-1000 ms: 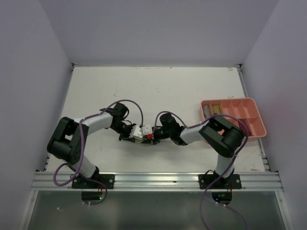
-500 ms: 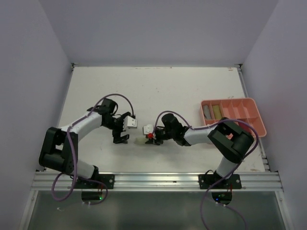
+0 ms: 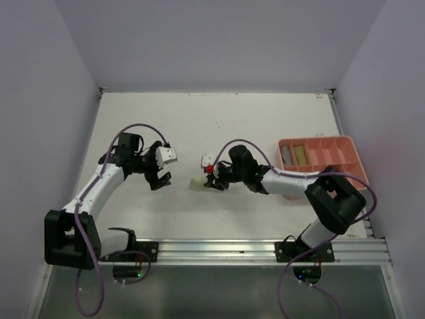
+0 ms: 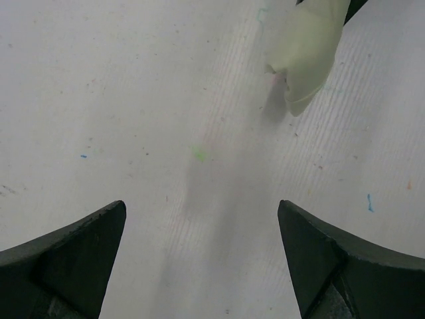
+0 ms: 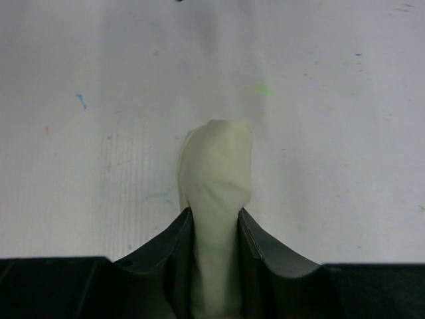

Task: Roll the underwear
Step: Roll the underwear, then place the rolled underwear into the container

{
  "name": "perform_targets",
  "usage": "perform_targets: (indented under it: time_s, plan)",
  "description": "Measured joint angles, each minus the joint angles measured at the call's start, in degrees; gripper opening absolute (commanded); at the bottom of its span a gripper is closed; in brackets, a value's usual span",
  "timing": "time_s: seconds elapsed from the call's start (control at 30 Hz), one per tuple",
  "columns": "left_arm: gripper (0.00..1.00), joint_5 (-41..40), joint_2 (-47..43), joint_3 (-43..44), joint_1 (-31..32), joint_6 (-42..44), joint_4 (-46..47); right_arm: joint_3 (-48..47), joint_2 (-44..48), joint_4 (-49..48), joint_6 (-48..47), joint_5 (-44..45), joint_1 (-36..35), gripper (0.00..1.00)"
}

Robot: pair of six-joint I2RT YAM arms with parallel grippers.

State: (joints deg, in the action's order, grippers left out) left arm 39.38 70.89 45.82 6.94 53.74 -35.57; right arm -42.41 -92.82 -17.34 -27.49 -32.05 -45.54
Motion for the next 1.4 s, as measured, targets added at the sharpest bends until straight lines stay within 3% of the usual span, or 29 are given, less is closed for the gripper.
perform_targets:
  time_s: [0.2, 0.4, 0.57, 0.77, 1.0, 1.4]
  plan:
    - [1.00, 0.0, -1.2, 0.0, -0.2, -8.3, 4.3, -9.2, 5.3, 8.0, 6.4, 2.1, 8.5, 0.00]
    - [1.00, 0.3, -1.8, 0.0, -0.2, -15.5, 9.6, -11.7, 15.8, 15.4, 7.0, 6.3, 21.3, 0.00]
    - [1.00, -0.3, -1.8, 1.5, -0.2, -21.2, 13.7, -13.2, 22.1, 22.0, 4.9, 10.4, 37.6, 0.00]
    - [1.00, -7.2, -1.4, 4.3, 0.4, -26.4, 18.2, -13.3, 24.2, 26.8, 0.4, 16.9, 52.6, 0.00]
    - [1.00, -11.6, 0.1, 5.8, 0.6, -30.6, 20.0, -12.1, 22.8, 26.4, -4.7, 24.1, 55.5, 0.00]
    - [1.00, -12.9, 1.5, 5.8, 0.7, -33.2, 21.2, -0.7, 19.1, 17.2, -10.1, 30.2, 55.8, 0.00]
